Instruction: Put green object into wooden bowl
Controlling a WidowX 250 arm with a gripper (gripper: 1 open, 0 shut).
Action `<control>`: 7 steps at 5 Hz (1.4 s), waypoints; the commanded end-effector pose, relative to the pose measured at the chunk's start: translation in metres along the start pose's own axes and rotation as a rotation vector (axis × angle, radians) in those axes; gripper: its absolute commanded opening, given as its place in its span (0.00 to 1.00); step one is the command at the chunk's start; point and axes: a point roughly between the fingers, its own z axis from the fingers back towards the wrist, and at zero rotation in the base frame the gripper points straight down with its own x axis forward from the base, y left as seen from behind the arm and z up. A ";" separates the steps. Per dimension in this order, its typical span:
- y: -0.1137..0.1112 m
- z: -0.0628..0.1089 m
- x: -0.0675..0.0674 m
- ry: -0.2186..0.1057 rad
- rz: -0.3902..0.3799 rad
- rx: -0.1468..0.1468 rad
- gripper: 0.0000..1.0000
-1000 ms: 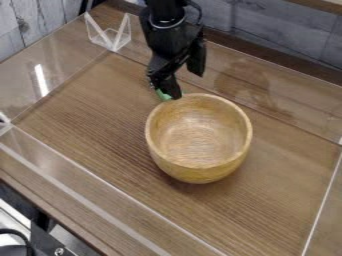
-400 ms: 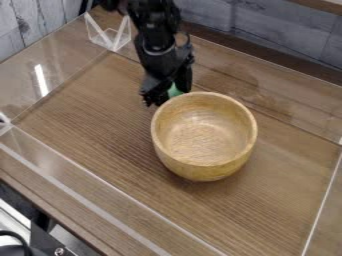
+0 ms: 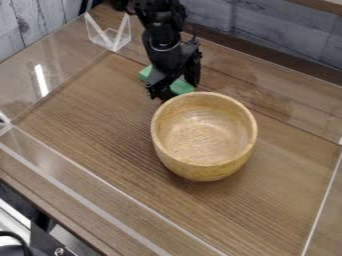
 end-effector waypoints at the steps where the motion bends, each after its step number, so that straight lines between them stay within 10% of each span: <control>1: -0.010 0.002 0.007 -0.029 -0.001 -0.015 1.00; 2: -0.011 -0.002 0.011 -0.055 0.045 -0.004 0.00; 5: 0.003 -0.004 0.043 -0.117 0.151 0.028 0.00; 6: 0.004 -0.003 0.040 -0.140 0.174 0.034 1.00; 7: 0.004 0.000 0.034 -0.153 0.197 0.040 0.00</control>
